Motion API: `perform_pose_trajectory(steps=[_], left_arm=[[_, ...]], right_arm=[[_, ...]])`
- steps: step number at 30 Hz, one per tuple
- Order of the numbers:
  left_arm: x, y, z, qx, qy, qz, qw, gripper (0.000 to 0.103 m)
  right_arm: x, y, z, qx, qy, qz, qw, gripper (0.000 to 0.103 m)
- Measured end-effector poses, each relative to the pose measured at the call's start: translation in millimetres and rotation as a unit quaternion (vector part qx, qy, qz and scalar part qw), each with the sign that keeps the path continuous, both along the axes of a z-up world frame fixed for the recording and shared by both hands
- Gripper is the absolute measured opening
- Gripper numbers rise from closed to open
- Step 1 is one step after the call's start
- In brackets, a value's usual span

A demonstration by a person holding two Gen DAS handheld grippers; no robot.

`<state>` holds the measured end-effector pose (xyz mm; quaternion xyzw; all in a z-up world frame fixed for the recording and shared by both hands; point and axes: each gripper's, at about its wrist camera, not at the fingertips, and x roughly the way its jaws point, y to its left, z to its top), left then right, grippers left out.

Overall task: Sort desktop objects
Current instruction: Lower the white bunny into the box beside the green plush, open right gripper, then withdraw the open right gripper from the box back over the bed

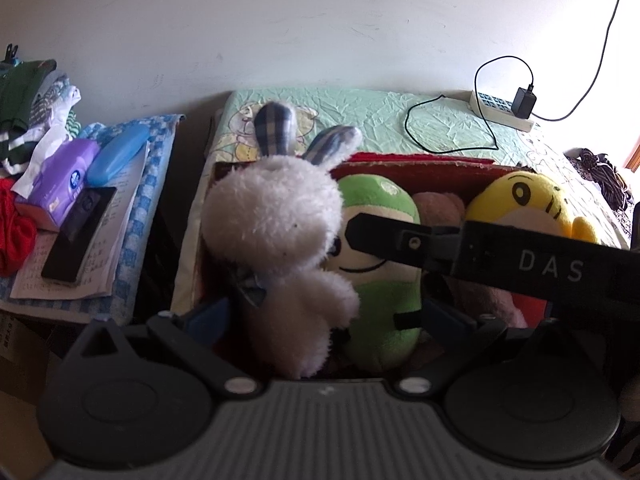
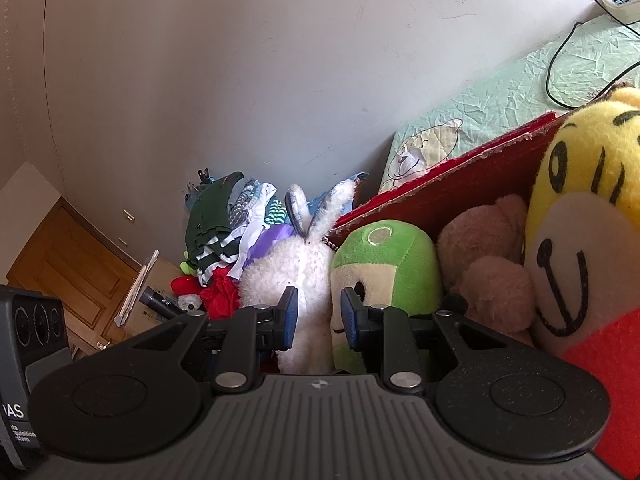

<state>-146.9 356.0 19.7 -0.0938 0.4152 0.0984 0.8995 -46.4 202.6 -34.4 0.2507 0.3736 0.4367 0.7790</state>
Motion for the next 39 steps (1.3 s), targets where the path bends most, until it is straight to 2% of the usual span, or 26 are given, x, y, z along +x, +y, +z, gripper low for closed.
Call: perform_pose_trajectory(steps=[15, 21, 33, 39], left_arm=[[-3, -12, 0, -0.002, 0.013, 0.017, 0.9998, 0.102], [-3, -20, 3, 0.021, 0.018, 0.026, 0.9993, 0.102], [4, -30, 5, 0.027, 0.035, 0.040, 0.9982, 0.102], [3, -46, 15, 0.035, 0.024, 0.045, 0.9981, 0.102]], right_arm=[[-18, -29, 6, 0.007, 0.028, -0.020, 0.999, 0.029], [-25, -36, 11, 0.007, 0.019, -0.022, 1.000, 0.030], [-27, -51, 16, 0.004, 0.004, -0.025, 1.000, 0.030], [-25, -67, 21, 0.006, -0.003, -0.017, 1.000, 0.030]])
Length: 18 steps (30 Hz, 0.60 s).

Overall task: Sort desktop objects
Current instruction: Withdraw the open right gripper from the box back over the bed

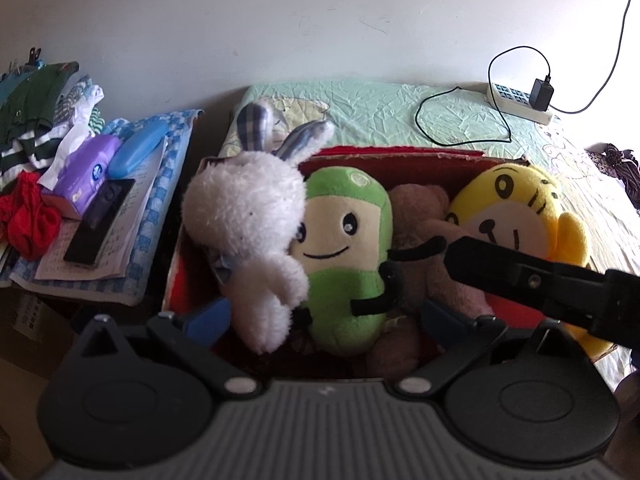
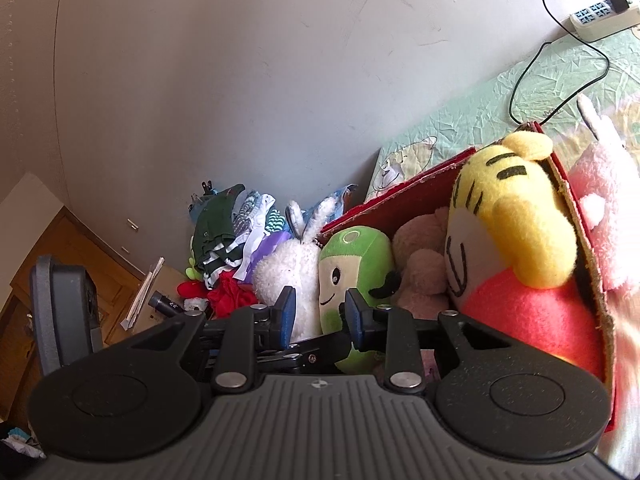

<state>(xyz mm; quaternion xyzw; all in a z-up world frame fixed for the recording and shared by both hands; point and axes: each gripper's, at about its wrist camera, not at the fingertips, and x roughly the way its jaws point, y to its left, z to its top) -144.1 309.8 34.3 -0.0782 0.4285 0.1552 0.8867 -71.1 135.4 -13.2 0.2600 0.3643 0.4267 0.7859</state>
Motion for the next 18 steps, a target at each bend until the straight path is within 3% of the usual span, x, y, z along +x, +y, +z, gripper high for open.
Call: perform_pose_trajectory(steps=[6, 14, 18], left_arm=[[5, -21, 12, -0.010, -0.012, 0.007, 0.9999, 0.102], [24, -75, 24, -0.028, -0.034, -0.042, 0.9981, 0.102], [34, -99, 24, -0.032, -0.044, -0.065, 0.9964, 0.102]], right_arm=[[8, -37, 6, 0.019, 0.001, 0.001, 1.000, 0.032], [25, -111, 7, 0.040, 0.008, -0.046, 0.998, 0.032], [38, -142, -2, 0.017, 0.016, -0.076, 0.997, 0.032]])
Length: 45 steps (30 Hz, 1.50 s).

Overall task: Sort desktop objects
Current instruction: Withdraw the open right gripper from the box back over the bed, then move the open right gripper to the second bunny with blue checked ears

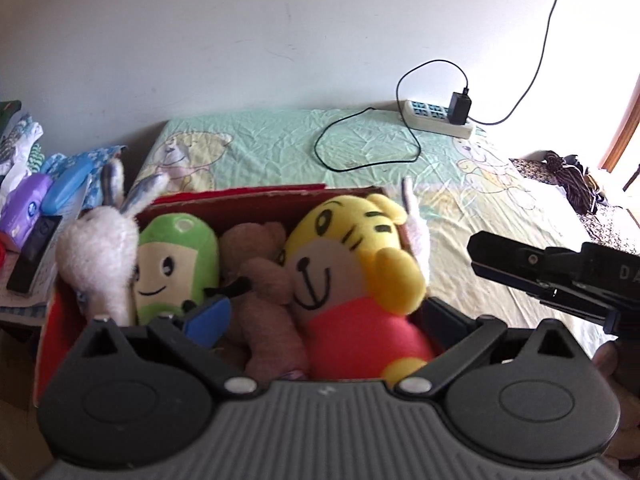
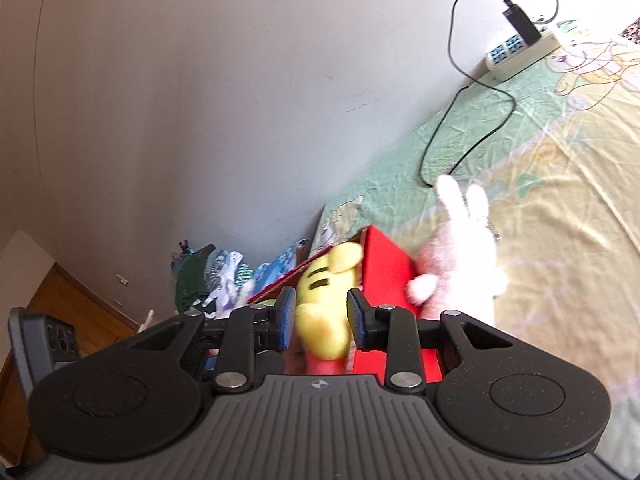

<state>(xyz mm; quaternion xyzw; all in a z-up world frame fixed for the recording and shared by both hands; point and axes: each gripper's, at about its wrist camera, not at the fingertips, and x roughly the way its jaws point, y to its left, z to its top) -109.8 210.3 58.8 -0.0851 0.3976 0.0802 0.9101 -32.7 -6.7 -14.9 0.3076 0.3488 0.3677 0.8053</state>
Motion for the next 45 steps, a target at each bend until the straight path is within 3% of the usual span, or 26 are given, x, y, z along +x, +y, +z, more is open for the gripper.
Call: perform_pose_trajectory(steps=[5, 9, 15, 23, 28, 32, 35, 45], left_arm=[[10, -23, 0, -0.022, -0.014, -0.019, 0.9995, 0.102], [18, -38, 1, -0.028, -0.024, -0.024, 0.9990, 0.102], [19, -51, -2, -0.035, -0.026, -0.017, 0.9989, 0.102], [7, -43, -3, -0.049, -0.027, 0.025, 0.9981, 0.101], [6, -46, 2, -0.040, -0.027, 0.036, 0.9982, 0.102], [10, -50, 4, -0.034, -0.029, 0.032, 0.9985, 0.101], [16, -54, 7, -0.039, -0.034, 0.020, 0.9984, 0.101], [61, -80, -3, -0.077, -0.026, -0.058, 0.9951, 0.101]], right_arm=[[23, -21, -14, -0.027, 0.006, -0.014, 1.000, 0.032], [45, -18, -16, -0.080, -0.029, -0.003, 0.996, 0.032], [80, 1, -29, -0.119, -0.041, 0.034, 0.992, 0.032], [110, 38, -31, -0.096, -0.055, 0.085, 0.990, 0.032], [117, 60, -43, -0.160, -0.063, 0.110, 0.979, 0.028], [115, 42, -45, -0.160, -0.073, 0.119, 0.977, 0.028], [112, 21, -46, -0.190, -0.089, 0.102, 0.972, 0.028], [91, -79, -72, -0.163, 0.013, 0.041, 0.986, 0.033]])
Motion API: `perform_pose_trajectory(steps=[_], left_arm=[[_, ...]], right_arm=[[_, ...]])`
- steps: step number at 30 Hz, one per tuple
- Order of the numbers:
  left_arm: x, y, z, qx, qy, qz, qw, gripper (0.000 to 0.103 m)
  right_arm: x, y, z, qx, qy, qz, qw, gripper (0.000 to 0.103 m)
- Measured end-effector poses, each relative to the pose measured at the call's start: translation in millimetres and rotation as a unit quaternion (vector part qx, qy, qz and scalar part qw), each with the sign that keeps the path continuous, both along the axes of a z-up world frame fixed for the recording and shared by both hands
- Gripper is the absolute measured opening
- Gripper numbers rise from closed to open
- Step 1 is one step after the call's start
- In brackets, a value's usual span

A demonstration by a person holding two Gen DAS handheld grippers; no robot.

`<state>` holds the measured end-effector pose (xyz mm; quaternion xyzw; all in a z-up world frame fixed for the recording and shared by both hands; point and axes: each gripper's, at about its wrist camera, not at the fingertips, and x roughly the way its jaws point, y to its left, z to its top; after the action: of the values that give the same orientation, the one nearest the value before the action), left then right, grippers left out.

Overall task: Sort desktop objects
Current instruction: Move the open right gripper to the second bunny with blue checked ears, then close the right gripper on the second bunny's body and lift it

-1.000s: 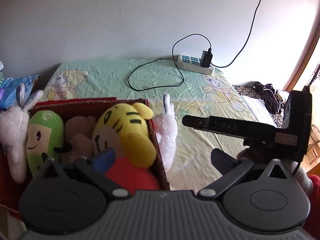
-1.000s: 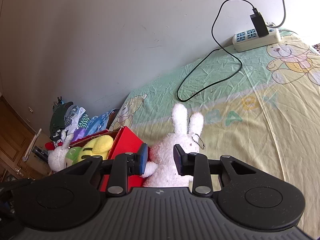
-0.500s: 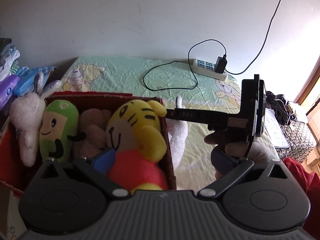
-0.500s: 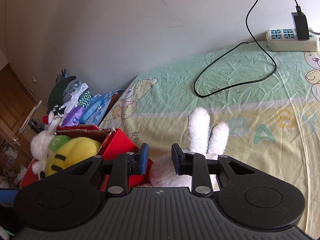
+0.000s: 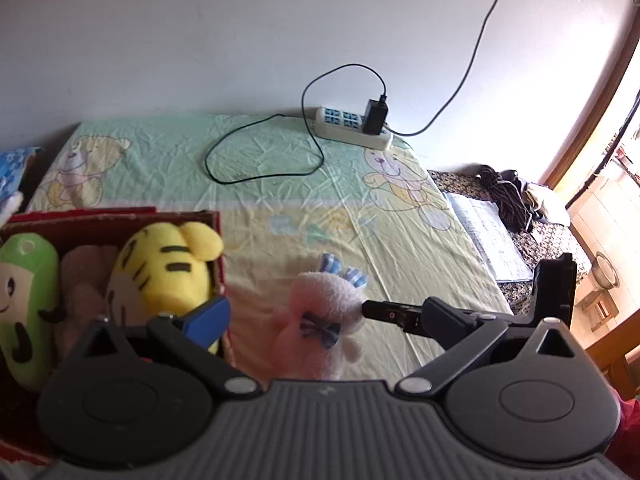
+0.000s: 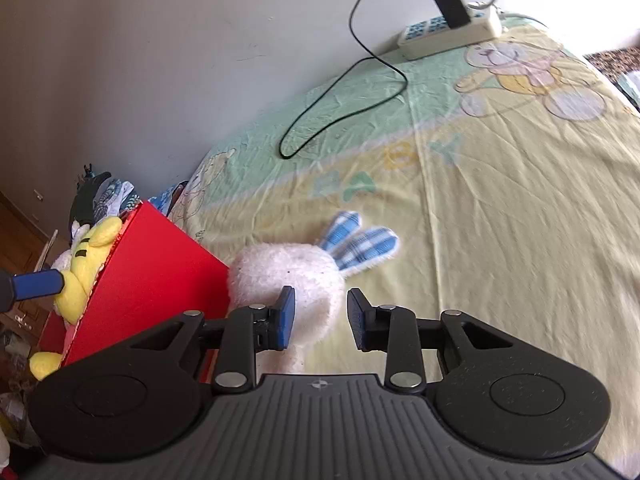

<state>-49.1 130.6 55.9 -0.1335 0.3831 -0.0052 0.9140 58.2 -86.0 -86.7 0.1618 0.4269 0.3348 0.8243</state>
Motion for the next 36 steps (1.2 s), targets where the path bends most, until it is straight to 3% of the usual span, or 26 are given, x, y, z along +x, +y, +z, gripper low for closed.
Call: perform_pose_trajectory(steps=[3, 8, 12, 14, 17, 22, 27, 31, 36], left_arm=[[21, -17, -10, 0.010, 0.003, -0.029, 0.9995, 0.101], [60, -29, -47, 0.024, 0.050, -0.029, 0.9980, 0.100], [73, -44, -59, 0.086, 0.055, -0.019, 0.9946, 0.100], [77, -48, -63, 0.072, 0.062, -0.038, 0.9948, 0.099], [80, -54, -69, 0.088, 0.062, -0.046, 0.9932, 0.099], [89, -37, -91, 0.036, 0.103, -0.022, 0.9937, 0.097], [93, -36, -108, 0.023, 0.132, -0.020, 0.9908, 0.094], [95, -33, -120, 0.025, 0.153, -0.006, 0.9879, 0.087], [96, -35, -123, 0.046, 0.149, -0.004, 0.9878, 0.079]], right_arm=[[-9, -15, -5, 0.006, 0.012, -0.029, 0.999, 0.033], [-11, -42, -12, 0.085, 0.060, -0.074, 0.992, 0.035], [-6, -51, -15, 0.145, 0.097, -0.096, 0.980, 0.045], [-2, -51, -16, 0.158, 0.106, -0.097, 0.977, 0.046], [3, -46, -18, 0.160, 0.113, -0.099, 0.976, 0.045], [13, -39, -29, 0.160, 0.129, -0.094, 0.974, 0.046], [21, -36, -38, 0.172, 0.145, -0.085, 0.971, 0.046], [25, -23, -42, 0.179, 0.158, -0.046, 0.970, 0.046], [32, -8, -47, 0.186, 0.165, -0.026, 0.968, 0.049]])
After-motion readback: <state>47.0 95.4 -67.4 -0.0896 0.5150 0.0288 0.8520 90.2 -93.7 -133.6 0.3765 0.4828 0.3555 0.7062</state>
